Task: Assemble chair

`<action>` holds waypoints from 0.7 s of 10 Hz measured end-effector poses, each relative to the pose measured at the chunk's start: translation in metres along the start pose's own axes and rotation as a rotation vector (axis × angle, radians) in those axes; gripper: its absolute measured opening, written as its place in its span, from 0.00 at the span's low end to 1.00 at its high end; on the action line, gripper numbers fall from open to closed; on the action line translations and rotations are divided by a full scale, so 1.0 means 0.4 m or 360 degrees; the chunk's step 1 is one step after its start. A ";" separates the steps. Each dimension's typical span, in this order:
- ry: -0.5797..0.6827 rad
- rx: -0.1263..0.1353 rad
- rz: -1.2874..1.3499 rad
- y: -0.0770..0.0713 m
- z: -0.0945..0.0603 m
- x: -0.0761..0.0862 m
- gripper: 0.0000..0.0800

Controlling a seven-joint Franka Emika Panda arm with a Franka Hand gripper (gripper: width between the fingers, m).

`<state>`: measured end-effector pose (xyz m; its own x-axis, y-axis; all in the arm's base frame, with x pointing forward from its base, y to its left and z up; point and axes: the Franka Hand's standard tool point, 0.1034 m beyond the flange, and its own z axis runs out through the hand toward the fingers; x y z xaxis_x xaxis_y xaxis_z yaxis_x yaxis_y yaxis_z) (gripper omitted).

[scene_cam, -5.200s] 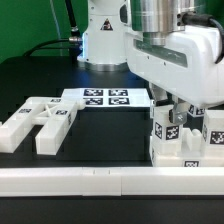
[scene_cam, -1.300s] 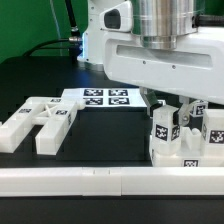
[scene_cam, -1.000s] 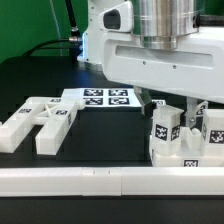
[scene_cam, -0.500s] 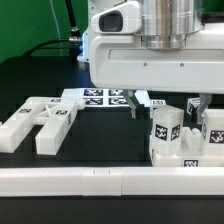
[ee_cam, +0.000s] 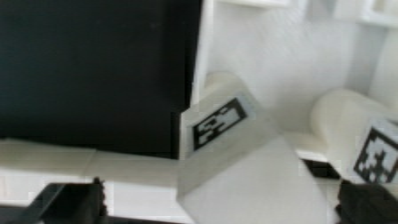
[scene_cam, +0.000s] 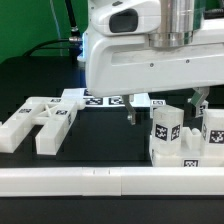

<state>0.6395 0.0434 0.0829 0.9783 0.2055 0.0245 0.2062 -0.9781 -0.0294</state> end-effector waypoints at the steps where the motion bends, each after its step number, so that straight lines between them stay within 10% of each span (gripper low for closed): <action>1: -0.0002 -0.0006 -0.0102 0.003 0.000 -0.001 0.81; 5: -0.0007 -0.0007 -0.0364 -0.005 0.005 -0.004 0.81; 7: -0.0007 -0.0007 -0.0367 -0.002 0.005 -0.004 0.47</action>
Offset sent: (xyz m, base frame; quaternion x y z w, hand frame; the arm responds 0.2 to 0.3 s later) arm -0.0042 0.0080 -0.0002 0.0008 0.0066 -0.1717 0.9851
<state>0.6377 0.0437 0.0810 0.9053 0.4241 0.0259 0.4246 -0.9052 -0.0191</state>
